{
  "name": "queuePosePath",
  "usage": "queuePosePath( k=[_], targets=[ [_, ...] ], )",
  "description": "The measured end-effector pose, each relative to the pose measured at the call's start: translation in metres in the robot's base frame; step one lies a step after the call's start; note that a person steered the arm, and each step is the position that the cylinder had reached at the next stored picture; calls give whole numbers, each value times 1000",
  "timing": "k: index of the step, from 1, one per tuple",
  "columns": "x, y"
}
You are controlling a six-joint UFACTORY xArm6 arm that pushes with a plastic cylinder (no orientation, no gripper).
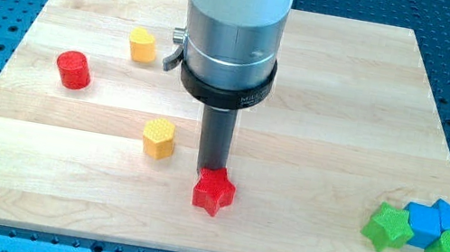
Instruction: Push the yellow hexagon into the red star
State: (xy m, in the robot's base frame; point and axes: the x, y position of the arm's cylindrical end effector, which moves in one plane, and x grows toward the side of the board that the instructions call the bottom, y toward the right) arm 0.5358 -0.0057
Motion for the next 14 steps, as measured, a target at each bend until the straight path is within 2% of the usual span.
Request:
queuePosePath(
  k=[2,3,4,5,6,8,10,12,13,14],
  targets=[
    [-16,13],
    [-77,7],
    [-94,-36],
    [-81,-66],
    [-41,-74],
    [-9,-82],
    [26,-116],
    [57,-49],
    [59,-38],
    [59,-53]
  ],
)
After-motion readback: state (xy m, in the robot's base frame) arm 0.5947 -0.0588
